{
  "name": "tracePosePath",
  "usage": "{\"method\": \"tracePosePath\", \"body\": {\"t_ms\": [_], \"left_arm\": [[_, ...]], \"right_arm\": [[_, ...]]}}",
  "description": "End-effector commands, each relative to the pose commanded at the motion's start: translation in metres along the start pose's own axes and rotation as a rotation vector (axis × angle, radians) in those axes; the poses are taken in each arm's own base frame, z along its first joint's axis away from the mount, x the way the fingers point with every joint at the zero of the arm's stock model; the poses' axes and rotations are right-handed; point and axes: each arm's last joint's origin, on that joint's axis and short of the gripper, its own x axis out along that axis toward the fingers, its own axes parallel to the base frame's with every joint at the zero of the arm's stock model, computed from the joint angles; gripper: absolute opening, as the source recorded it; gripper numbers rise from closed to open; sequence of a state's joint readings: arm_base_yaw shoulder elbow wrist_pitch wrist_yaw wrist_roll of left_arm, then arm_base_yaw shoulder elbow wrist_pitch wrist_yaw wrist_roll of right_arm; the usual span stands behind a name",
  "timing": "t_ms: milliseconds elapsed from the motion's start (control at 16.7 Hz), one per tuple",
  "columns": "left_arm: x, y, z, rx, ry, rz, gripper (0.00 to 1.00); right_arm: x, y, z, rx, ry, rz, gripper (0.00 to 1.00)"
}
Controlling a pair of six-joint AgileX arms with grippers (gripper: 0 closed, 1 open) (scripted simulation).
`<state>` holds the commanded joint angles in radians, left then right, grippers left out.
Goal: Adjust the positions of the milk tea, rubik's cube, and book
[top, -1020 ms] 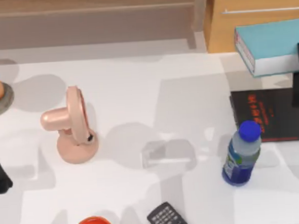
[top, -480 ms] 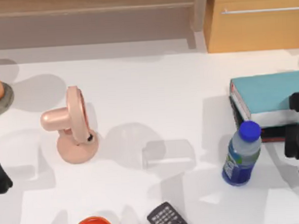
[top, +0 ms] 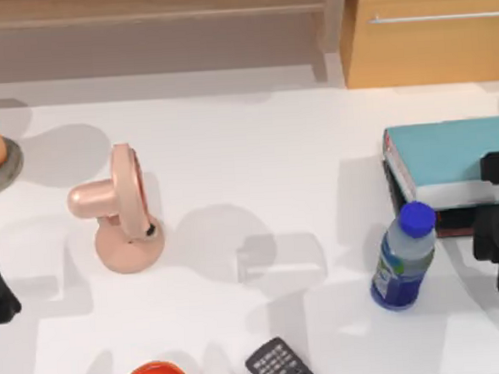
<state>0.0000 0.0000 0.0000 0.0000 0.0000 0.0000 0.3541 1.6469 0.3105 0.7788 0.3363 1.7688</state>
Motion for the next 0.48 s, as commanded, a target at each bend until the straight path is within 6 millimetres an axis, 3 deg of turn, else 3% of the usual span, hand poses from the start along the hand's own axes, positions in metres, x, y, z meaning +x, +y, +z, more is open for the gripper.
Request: {"method": "tracePosePath", "body": {"t_ms": [240, 480], "left_arm": [[0.0000, 0.0000, 0.0000, 0.000, 0.000, 0.000, 1.00], [0.0000, 0.0000, 0.0000, 0.000, 0.000, 0.000, 1.00]], "right_arm": [[0.0002, -0.0005, 0.0002, -0.002, -0.001, -0.002, 0.00], [0.0002, -0.0005, 0.0002, -0.002, -0.001, -0.002, 0.30]]}}
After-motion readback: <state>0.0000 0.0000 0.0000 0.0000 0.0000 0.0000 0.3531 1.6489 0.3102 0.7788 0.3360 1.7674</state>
